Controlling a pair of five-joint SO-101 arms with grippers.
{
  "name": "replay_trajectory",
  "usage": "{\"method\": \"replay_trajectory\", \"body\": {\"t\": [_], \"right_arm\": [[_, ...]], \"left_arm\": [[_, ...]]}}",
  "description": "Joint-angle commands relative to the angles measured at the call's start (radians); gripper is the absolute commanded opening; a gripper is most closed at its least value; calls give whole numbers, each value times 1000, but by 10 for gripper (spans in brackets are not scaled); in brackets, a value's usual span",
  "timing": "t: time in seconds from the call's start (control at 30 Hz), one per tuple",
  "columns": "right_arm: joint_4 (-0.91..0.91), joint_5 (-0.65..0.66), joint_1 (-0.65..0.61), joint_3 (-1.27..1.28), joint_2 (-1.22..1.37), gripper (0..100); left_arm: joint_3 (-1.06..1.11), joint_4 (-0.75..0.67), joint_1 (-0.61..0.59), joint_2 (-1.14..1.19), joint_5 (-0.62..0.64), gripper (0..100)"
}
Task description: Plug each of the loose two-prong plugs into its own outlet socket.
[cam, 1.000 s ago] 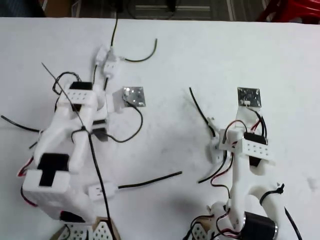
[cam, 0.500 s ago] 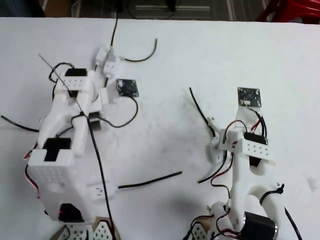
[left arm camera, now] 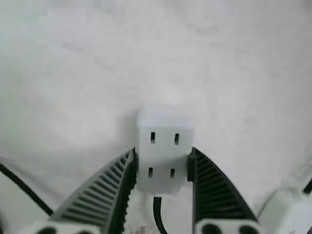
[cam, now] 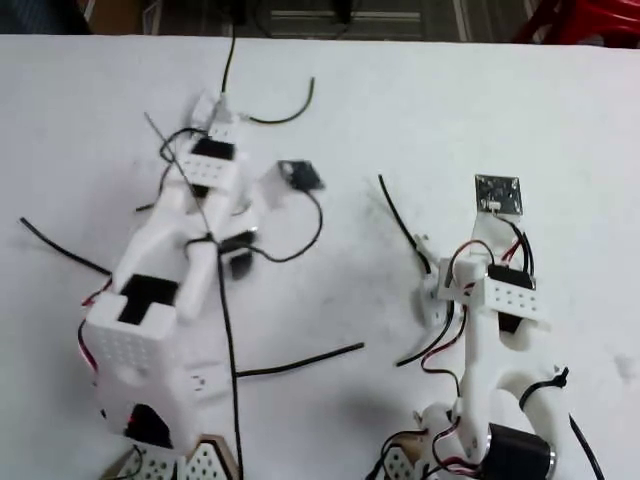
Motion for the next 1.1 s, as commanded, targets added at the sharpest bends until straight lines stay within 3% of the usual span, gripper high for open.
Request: {"method": "replay_trajectory", "body": {"t": [0.0,0.1,0.17,0.33,0.47,0.6,0.87,1.07], "right_arm": [[-16,9,-5,-6,-28,22],[-16,9,-5,-6,-28,22],[-16,9,-5,-6,-28,22],[-16,9,-5,-6,-30,22],[-10,9,-10,-6,-30,23],[-10,9,-5,-6,-30,88],[-7,0,1,-35,-45,152],[137,-117,65,-127,-113,155]], "left_arm": [[-25,-126,76,1,440,26],[-25,-196,64,1,664,27],[-23,-218,48,4,749,27],[18,-224,62,2,729,55],[26,-216,53,-7,732,234],[21,-216,15,-10,732,380],[115,-180,-105,-283,796,395],[334,-216,-312,-533,793,396]]}}
